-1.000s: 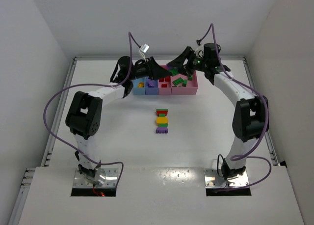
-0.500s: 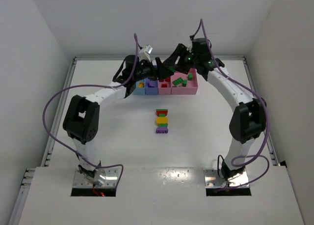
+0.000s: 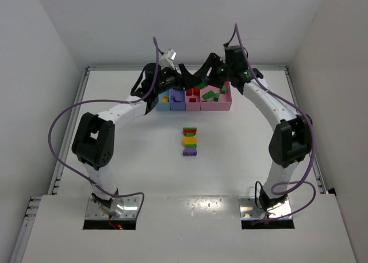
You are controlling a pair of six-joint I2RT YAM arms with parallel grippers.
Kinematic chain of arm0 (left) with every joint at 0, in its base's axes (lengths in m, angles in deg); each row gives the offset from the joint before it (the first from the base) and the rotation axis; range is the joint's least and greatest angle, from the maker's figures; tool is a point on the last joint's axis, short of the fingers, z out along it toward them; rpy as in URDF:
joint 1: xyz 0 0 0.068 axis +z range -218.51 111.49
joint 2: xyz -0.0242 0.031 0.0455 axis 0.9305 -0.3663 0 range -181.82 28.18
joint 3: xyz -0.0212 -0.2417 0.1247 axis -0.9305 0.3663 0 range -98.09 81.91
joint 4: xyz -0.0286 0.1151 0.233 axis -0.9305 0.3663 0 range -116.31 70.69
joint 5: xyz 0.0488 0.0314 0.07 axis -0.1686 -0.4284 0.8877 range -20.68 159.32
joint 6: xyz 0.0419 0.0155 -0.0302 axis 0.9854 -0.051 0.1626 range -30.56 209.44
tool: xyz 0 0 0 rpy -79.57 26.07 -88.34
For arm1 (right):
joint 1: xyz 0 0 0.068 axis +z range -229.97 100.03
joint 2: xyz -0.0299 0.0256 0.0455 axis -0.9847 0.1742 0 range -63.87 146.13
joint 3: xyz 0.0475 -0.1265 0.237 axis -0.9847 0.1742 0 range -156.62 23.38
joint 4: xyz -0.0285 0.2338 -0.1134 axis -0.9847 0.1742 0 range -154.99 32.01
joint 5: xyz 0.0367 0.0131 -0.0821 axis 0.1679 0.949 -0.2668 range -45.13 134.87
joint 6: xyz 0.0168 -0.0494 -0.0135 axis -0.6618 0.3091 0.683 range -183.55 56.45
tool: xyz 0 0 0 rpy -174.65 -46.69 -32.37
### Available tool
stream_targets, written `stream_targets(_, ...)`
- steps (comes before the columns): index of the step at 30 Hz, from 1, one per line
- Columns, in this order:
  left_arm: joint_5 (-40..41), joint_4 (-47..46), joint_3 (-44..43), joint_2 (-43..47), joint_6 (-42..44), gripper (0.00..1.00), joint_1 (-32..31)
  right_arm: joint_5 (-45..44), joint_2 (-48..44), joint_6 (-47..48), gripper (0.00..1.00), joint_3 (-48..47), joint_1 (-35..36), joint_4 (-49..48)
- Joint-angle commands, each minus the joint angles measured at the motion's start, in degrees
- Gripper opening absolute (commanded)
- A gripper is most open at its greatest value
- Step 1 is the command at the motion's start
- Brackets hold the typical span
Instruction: Sort the legos into containers by color
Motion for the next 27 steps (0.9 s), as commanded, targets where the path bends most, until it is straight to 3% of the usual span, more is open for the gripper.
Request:
stream_targets(1,-0.06,-2.75,-2.02,-0.27,-1.83,0.67,-0.38,-0.6,-2.05,0.78,0.0,-1.87,0.94,-1.99)
stream_targets(15,-2.71,-4.42,-3.69,-2.56,-4.74,0.69,-0.38,-3.67,-3.72,3.42,0.0,-1.87,3.14,-3.13)
stream_targets(18,-2.18,-4.42,-3.17,-2.56,-4.74,0.6,-0.38,-3.67,-3.72,3.42,0.0,-1.87,3.67,-3.13)
stream_targets(22,-2.18,-4.42,-2.64,-2.56,-4.74,0.29,-0.38,-4.81,-3.72,3.42,0.0,-2.4,3.67,-3.13)
stream_targets(25,-2.18,-4.42,-2.11,-2.56,-4.74,0.12,-0.38,-6.22,-3.72,3.94,0.0,-2.4,3.67,-3.75)
stream_targets(27,-2.7,-4.42,-1.58,-2.03,-4.74,0.06,-0.91,-6.84,-3.72,3.94,0.0,-2.92,3.14,-4.28)
